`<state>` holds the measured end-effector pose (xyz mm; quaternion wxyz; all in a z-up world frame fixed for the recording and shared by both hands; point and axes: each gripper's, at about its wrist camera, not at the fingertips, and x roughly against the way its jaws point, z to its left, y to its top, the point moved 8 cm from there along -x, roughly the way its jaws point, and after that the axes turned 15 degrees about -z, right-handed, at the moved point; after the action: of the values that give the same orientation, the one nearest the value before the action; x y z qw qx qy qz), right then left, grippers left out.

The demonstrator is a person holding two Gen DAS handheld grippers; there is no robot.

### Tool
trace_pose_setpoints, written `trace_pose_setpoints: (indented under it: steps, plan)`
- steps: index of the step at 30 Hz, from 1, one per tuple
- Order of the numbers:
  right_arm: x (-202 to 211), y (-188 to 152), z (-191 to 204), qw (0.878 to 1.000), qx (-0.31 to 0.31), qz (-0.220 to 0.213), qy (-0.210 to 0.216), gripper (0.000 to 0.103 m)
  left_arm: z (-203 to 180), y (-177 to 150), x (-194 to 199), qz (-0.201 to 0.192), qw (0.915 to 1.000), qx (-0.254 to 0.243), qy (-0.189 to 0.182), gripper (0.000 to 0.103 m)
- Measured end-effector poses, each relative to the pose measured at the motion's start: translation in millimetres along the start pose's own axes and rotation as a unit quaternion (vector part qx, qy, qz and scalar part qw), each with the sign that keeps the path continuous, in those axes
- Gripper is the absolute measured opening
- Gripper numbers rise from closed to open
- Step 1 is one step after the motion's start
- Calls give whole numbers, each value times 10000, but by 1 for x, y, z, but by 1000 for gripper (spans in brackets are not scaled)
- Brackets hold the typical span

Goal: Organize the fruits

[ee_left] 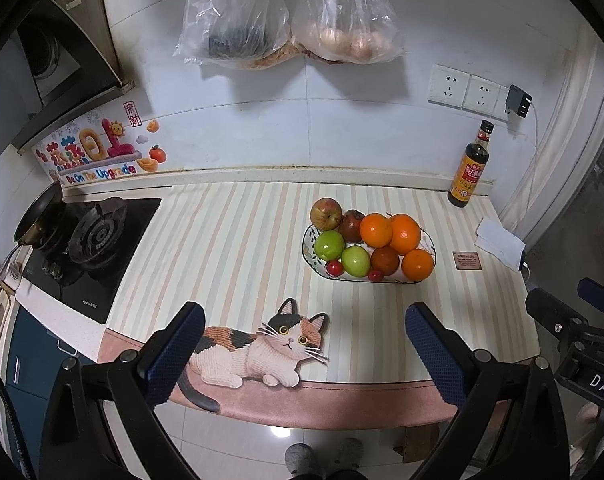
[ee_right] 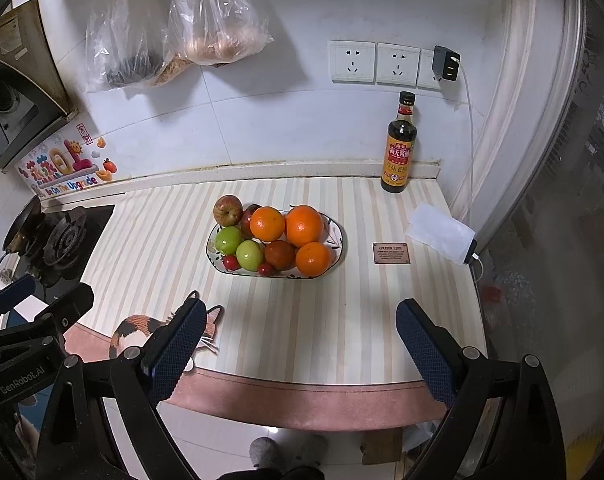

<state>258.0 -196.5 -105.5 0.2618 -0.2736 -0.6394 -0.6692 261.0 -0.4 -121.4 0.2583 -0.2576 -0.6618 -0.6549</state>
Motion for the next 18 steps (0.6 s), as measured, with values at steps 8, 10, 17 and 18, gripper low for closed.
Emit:
trace_pose_setpoints:
  steps: [8,10,17,18]
  plan:
    - [3,0,-1,10000,0,-10,-3,98,-1,2,1,-30,10000,-10,-22,103]
    - [4,1,-1,10000,15,-25,-18,98,-1,2,2,-30,10000,-7,-19,103]
    - [6,1,0,10000,3,-16,-7,98,0,2,3,-32,10000,-20,-26,103]
    - [6,0,0,10000,-4,-11,0,98,0,2,3,-35,10000,-22,-26,103]
